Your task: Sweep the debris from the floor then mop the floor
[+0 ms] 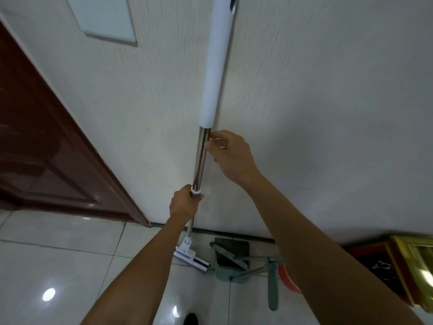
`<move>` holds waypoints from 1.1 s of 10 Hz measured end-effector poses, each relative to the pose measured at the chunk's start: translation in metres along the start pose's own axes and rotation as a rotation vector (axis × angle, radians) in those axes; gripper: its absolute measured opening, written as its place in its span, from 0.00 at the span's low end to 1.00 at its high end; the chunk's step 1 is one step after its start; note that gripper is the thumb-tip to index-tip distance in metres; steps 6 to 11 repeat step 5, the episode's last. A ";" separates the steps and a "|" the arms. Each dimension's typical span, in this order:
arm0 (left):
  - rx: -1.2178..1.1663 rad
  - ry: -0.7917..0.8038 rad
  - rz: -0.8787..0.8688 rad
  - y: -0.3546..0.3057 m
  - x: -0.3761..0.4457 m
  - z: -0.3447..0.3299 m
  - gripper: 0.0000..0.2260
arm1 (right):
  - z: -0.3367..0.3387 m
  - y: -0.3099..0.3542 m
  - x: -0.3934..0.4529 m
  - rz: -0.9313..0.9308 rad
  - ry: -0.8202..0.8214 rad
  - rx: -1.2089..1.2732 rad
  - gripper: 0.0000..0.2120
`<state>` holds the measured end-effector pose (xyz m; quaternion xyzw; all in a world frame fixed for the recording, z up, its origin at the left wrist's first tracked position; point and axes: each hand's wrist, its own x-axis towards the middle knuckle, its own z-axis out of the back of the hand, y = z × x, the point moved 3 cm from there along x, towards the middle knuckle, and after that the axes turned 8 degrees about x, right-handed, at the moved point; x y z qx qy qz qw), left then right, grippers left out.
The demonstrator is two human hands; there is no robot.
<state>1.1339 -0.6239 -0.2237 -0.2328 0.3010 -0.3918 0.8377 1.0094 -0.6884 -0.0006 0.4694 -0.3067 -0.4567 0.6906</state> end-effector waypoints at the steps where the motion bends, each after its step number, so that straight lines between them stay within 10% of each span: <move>1: -0.013 0.008 -0.017 -0.005 -0.001 -0.001 0.11 | 0.000 -0.002 -0.002 0.004 0.017 -0.026 0.12; 11: 0.054 -0.061 -0.122 -0.026 -0.047 0.020 0.21 | 0.042 -0.022 -0.037 -0.002 0.089 -0.050 0.19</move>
